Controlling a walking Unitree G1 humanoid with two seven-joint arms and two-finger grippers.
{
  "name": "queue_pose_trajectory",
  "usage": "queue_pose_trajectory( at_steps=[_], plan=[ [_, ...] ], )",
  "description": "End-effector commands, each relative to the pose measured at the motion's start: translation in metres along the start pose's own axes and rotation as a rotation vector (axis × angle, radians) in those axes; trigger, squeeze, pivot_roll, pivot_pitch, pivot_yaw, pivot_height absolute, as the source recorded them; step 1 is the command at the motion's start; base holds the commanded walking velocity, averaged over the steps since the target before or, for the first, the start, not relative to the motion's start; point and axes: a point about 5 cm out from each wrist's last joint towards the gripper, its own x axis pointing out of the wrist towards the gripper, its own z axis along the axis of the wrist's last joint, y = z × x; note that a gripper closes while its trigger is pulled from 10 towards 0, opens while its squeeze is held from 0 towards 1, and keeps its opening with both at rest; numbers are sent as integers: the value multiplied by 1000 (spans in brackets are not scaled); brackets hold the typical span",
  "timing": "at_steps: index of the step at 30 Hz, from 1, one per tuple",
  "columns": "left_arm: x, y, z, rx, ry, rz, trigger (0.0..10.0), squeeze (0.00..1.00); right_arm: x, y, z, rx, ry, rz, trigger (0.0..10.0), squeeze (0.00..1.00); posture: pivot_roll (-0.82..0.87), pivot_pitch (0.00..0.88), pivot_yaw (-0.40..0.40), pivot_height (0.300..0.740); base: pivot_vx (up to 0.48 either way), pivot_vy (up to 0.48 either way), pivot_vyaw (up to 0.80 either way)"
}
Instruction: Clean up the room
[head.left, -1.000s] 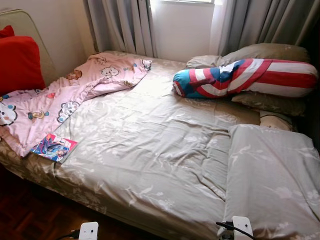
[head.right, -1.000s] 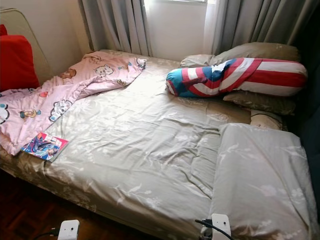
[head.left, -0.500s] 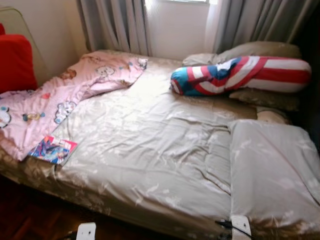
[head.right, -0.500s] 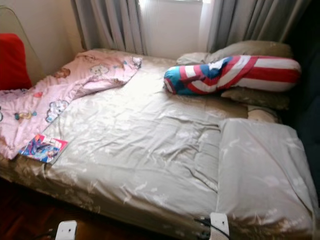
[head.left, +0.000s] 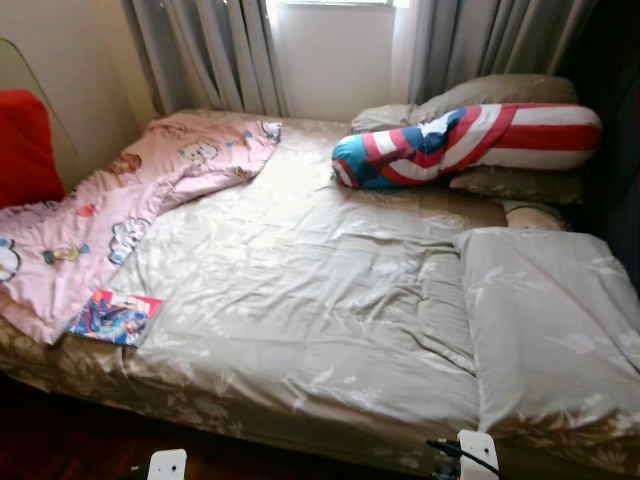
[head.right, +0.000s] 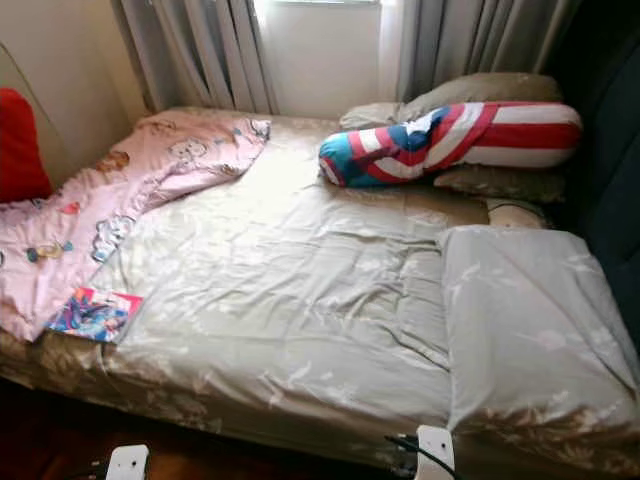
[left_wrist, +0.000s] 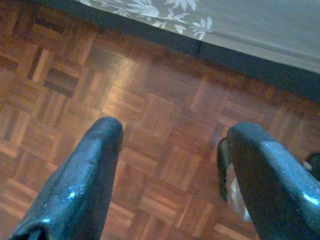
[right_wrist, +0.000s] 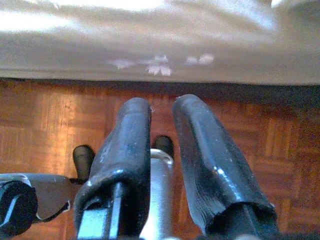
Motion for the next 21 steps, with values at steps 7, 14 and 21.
queue_pose_trajectory(
  at_steps=[7, 14, 21],
  plan=[
    [0, -2, 0, 6, 12, -4, 10000, 0, 0, -4, 0, 26, 3, -22, 10000, 0, -78, 0, 47, 740, 0, 480, 0],
    [1, -2, 1, 2, 7, -3, 10000, 0, 0, -5, 1, 27, 4, -23, 10000, 0, -70, 0, 44, 740, 0, 480, 0],
    [1, -3, 4, -2, 0, -2, 10000, 0, 0, -4, 2, 23, 2, -18, 10000, 0, -67, 0, 43, 740, 0, 480, 0]
  ],
)
